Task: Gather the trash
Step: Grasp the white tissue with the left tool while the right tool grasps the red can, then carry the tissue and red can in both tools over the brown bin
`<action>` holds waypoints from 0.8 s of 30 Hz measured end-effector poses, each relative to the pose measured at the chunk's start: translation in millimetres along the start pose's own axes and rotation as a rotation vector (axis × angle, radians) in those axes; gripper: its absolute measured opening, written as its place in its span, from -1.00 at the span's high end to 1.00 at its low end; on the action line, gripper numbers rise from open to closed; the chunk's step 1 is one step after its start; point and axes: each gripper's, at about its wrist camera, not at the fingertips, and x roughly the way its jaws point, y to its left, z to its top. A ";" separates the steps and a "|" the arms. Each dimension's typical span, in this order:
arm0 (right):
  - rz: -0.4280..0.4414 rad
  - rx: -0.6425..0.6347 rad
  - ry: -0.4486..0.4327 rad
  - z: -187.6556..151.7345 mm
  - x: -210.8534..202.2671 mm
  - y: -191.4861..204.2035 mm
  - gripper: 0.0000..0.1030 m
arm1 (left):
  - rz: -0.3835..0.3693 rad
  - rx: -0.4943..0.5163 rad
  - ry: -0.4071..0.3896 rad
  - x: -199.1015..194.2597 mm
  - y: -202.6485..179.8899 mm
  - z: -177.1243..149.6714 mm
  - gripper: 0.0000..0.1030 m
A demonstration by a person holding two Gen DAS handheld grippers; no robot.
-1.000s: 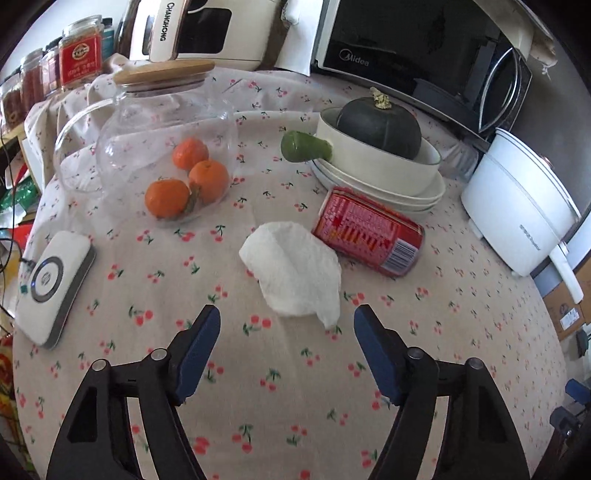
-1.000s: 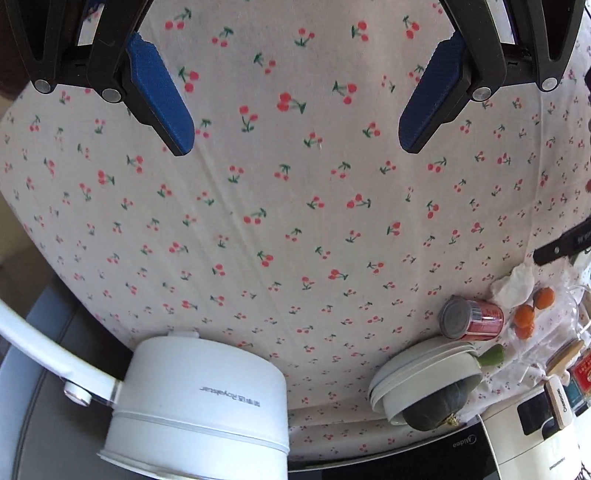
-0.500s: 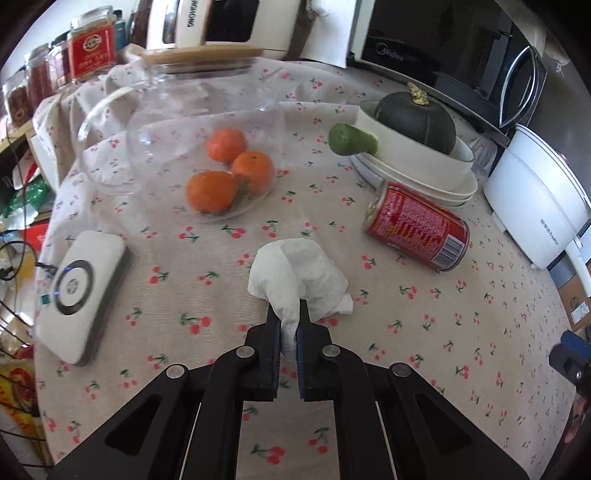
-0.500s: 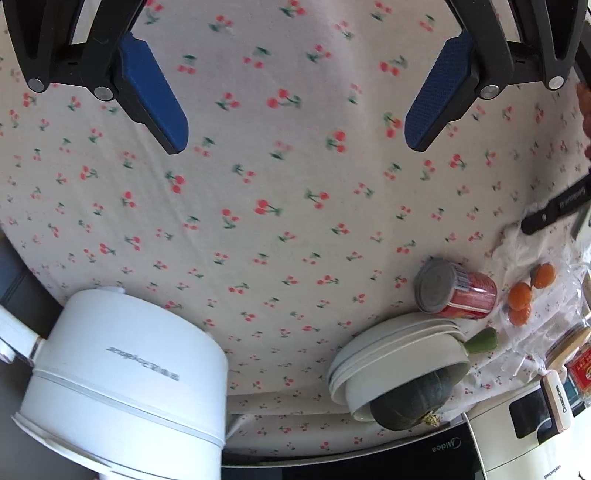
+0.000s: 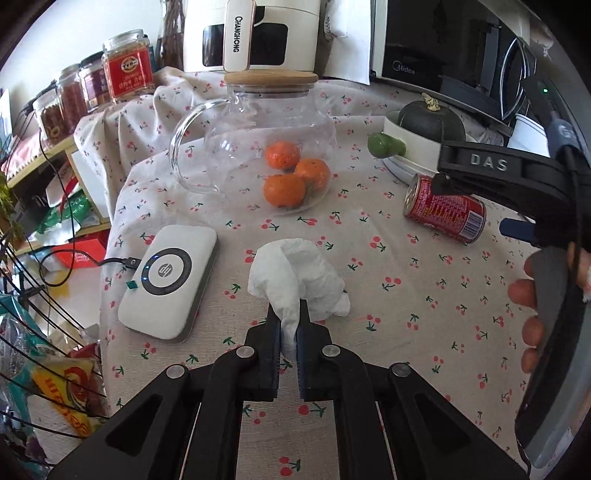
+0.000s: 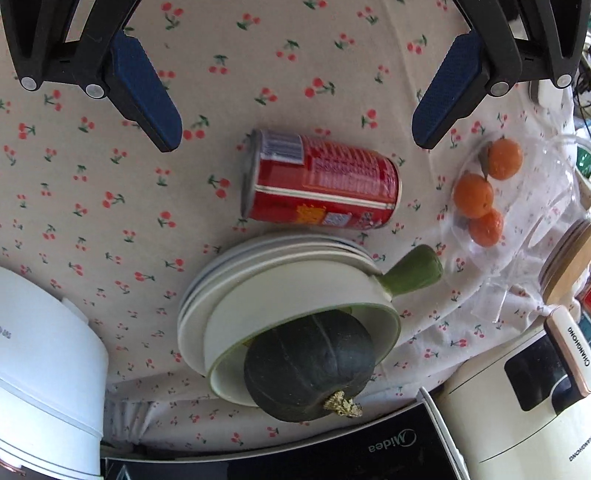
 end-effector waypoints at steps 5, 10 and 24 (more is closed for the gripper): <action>-0.066 0.031 -0.020 10.5 19.9 14.8 -0.99 | -0.026 -0.051 0.031 9.6 12.1 -3.6 0.87; -0.088 0.058 0.012 16.8 43.1 15.5 -0.98 | -0.031 -0.060 0.041 14.8 14.1 -5.5 0.87; -0.030 -0.014 0.118 -27.8 -3.1 -40.0 -0.73 | -0.071 -0.095 0.104 -10.4 -9.6 -24.9 0.88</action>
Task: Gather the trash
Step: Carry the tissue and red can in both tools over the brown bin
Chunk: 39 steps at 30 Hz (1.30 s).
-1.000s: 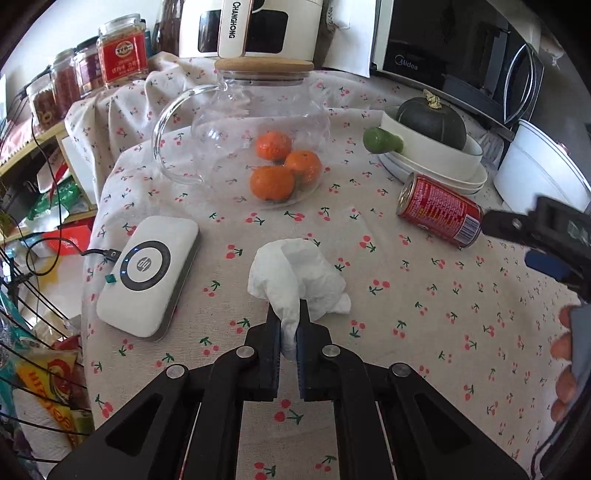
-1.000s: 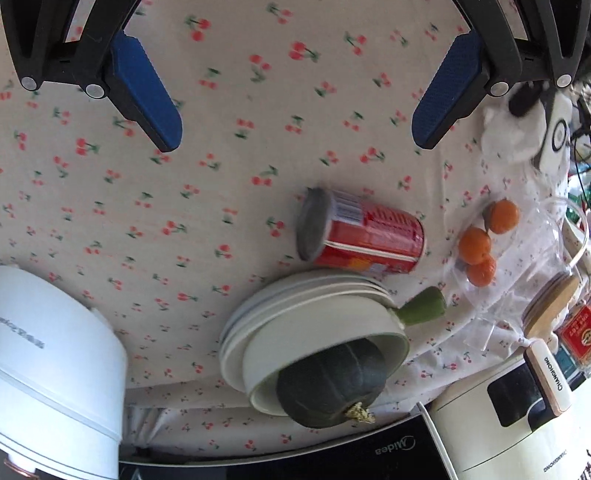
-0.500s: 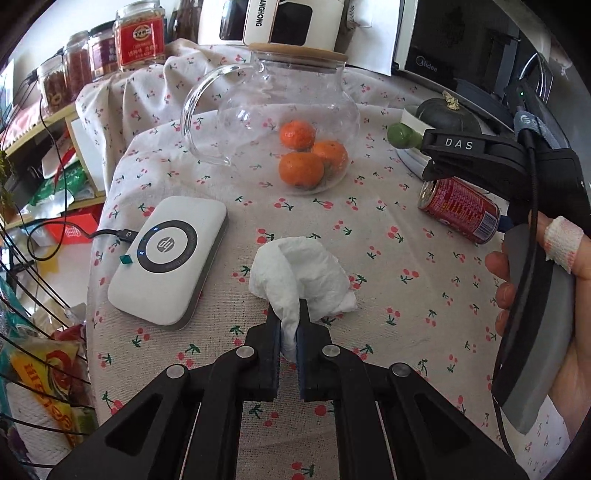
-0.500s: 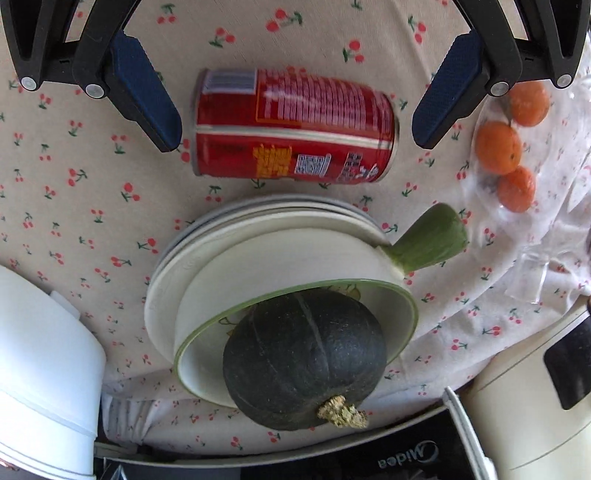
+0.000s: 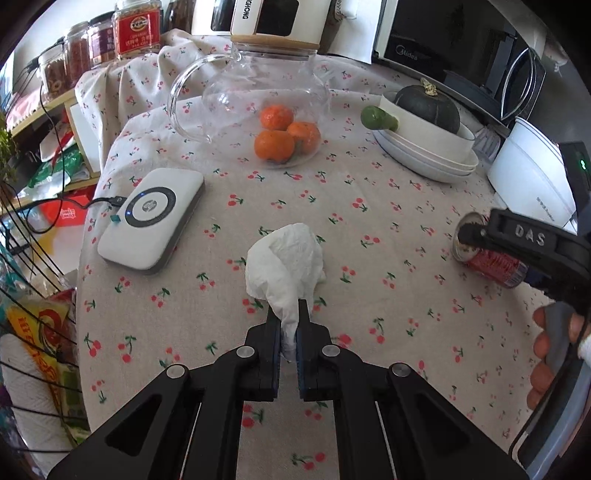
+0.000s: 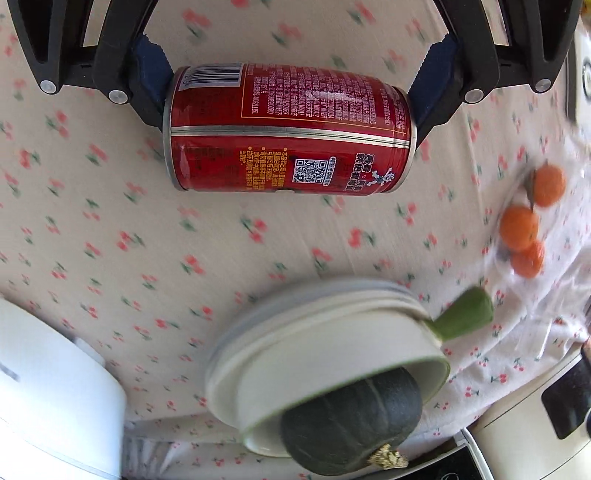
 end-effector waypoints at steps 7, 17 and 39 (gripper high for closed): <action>0.006 -0.036 0.021 -52.5 -60.0 -69.9 -0.73 | -0.020 0.006 0.041 -31.2 -35.0 -28.1 0.88; -0.016 -0.012 0.013 -101.7 -137.2 -182.6 -0.73 | -0.037 0.072 0.098 -71.5 -88.6 -83.7 0.88; -0.032 0.103 -0.019 -204.6 -262.3 -365.4 -0.74 | -0.348 0.316 0.139 -138.5 -265.2 -171.6 0.88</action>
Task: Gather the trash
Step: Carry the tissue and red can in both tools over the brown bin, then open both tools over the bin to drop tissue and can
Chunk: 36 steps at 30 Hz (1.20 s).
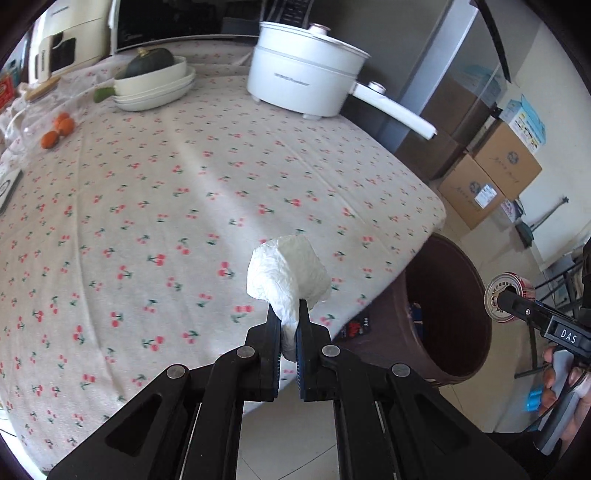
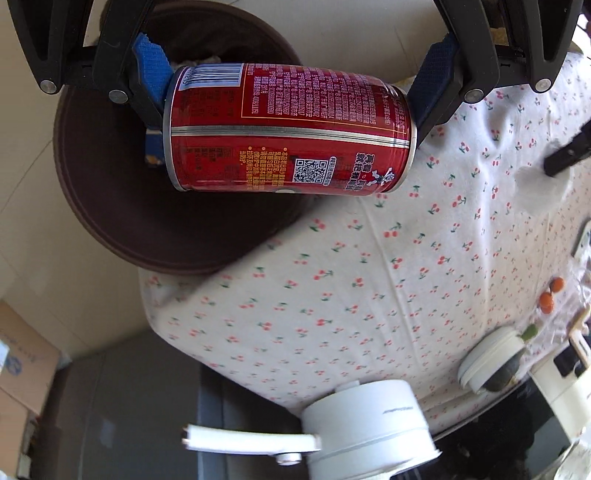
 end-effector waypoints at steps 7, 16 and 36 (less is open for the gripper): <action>-0.052 0.105 0.031 -21.3 -8.4 -72.7 -0.74 | -0.096 0.114 0.062 38.6 -71.8 -7.6 0.88; -0.115 0.165 0.056 -44.6 -12.2 -134.2 -0.74 | -0.197 0.288 0.094 85.8 -160.7 -22.9 0.87; -0.112 0.125 0.068 -41.3 -3.5 -129.8 -0.74 | 0.043 0.284 0.063 87.1 -137.7 -24.7 -0.57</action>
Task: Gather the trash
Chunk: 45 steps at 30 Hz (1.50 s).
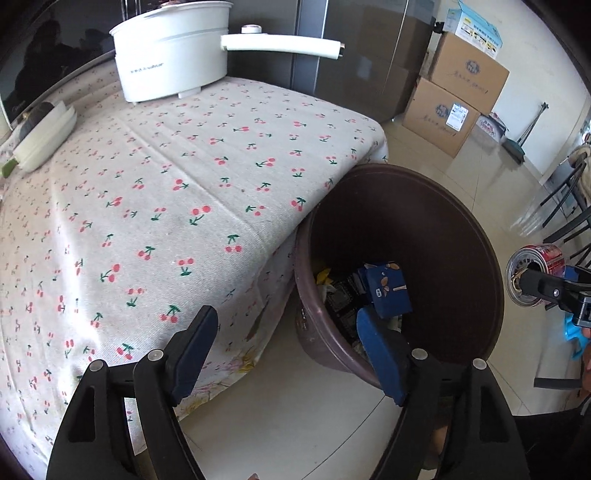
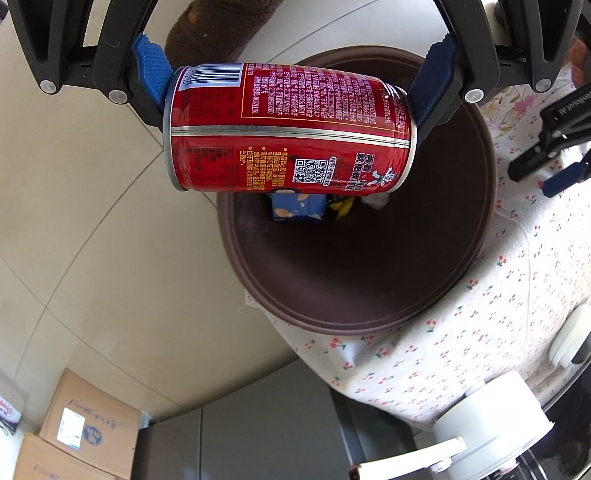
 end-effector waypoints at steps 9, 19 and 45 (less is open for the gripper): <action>-0.005 -0.025 -0.064 6.9 -0.3 28.0 -0.87 | 0.070 0.003 -0.025 -22.2 21.5 -13.7 -0.89; -0.034 -0.106 -0.102 1.7 -10.3 59.3 -0.99 | 0.124 -0.007 -0.055 -54.6 43.1 -38.2 -1.00; -0.049 -0.273 -0.268 -83.0 -59.6 149.7 -0.99 | 0.265 -0.237 -0.194 -151.4 93.7 -111.0 -1.00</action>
